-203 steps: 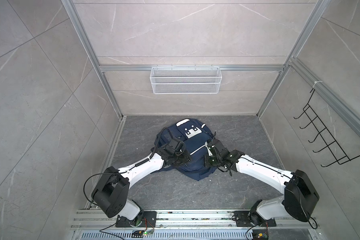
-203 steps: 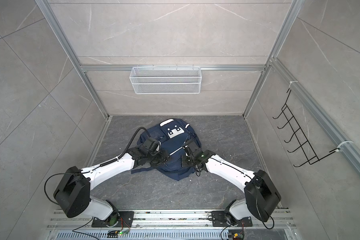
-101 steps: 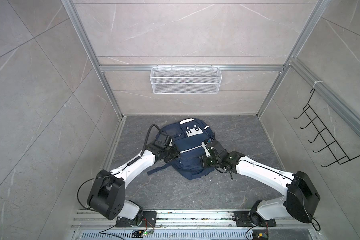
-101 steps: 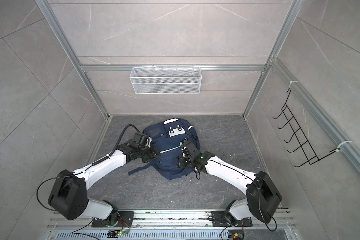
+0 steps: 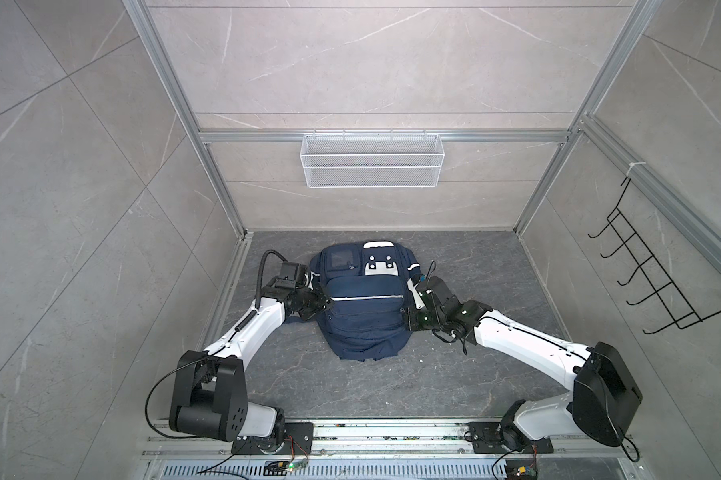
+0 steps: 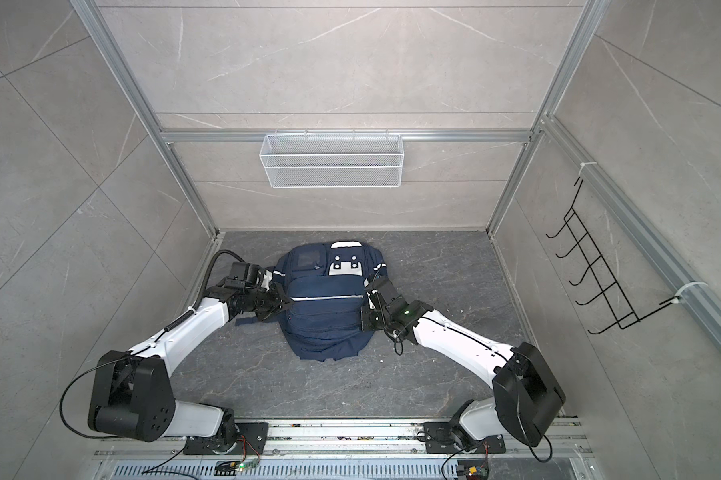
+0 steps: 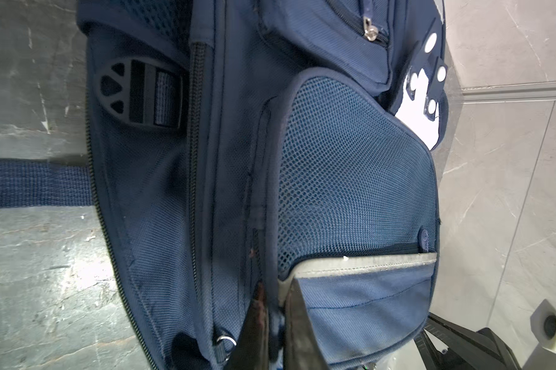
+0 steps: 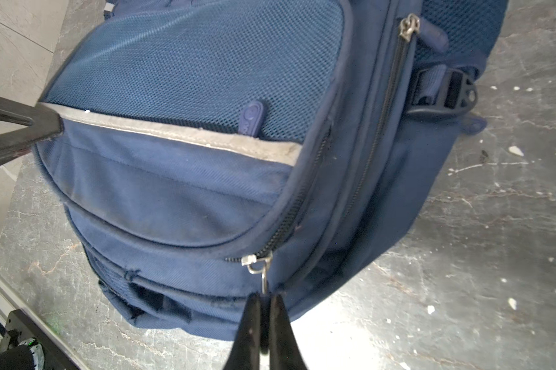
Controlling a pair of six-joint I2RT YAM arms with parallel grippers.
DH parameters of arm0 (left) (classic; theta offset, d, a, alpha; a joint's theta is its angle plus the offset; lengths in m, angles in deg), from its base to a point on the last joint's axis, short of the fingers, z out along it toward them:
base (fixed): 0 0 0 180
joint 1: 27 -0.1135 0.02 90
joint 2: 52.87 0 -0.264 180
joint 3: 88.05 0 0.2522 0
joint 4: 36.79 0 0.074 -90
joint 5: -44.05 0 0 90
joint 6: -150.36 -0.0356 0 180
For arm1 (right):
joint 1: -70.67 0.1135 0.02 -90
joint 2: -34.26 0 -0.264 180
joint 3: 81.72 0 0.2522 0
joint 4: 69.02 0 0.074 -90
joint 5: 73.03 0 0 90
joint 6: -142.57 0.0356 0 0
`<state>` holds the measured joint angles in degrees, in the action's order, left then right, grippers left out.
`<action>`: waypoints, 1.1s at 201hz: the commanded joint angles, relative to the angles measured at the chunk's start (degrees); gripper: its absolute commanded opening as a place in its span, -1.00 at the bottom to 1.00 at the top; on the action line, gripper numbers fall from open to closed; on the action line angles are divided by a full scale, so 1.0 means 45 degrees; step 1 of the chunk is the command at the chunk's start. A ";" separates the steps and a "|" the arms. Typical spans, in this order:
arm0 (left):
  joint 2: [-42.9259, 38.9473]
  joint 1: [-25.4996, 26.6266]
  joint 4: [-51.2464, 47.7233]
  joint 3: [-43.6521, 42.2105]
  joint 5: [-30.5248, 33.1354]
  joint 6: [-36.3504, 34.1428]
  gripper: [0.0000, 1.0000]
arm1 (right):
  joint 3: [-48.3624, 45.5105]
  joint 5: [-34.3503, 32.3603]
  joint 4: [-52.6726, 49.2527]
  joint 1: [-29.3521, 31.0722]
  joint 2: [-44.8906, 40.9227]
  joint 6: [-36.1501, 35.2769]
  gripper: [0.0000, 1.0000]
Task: Pack the student bag
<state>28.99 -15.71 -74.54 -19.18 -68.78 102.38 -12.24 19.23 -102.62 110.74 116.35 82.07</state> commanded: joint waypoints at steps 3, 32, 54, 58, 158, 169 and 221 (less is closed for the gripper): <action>0.0519 -0.1282 0.0937 0.0889 0.2302 0.0163 -1.00 | -0.0088 -0.0972 -0.1310 -0.0548 0.0290 -0.0220 -1.00; 0.0830 -0.1356 0.1190 0.1179 0.1918 0.0277 -1.00 | 0.0156 -0.1276 -0.1308 -0.0741 0.0944 -0.0477 -1.00; 0.0635 -0.1356 0.1180 0.1210 0.1494 0.0179 -1.00 | 0.0188 -0.0853 -0.1147 -0.0736 0.0867 -0.0519 -1.00; 0.0567 -0.1342 0.1161 0.1209 0.1403 0.0156 -1.00 | 0.0166 -0.0786 -0.1118 -0.0739 0.0828 -0.0529 -1.00; -0.2474 0.2079 0.0543 -0.0241 0.1988 0.1841 0.02 | -0.0044 0.0094 -0.0728 -0.0341 0.0490 -0.0538 -1.00; -0.2301 0.2761 0.0819 -0.0240 0.2255 0.2217 0.05 | -0.0010 0.0097 -0.0752 -0.0313 0.0490 -0.0539 -1.00; -0.0659 0.4607 0.2322 -0.0099 0.2745 0.3504 0.23 | 0.0231 0.0200 -0.0902 -0.0219 0.0431 -0.0558 -1.00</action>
<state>23.44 3.40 -69.36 -19.75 -58.37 113.82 -12.00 20.21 -102.92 109.01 120.04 80.10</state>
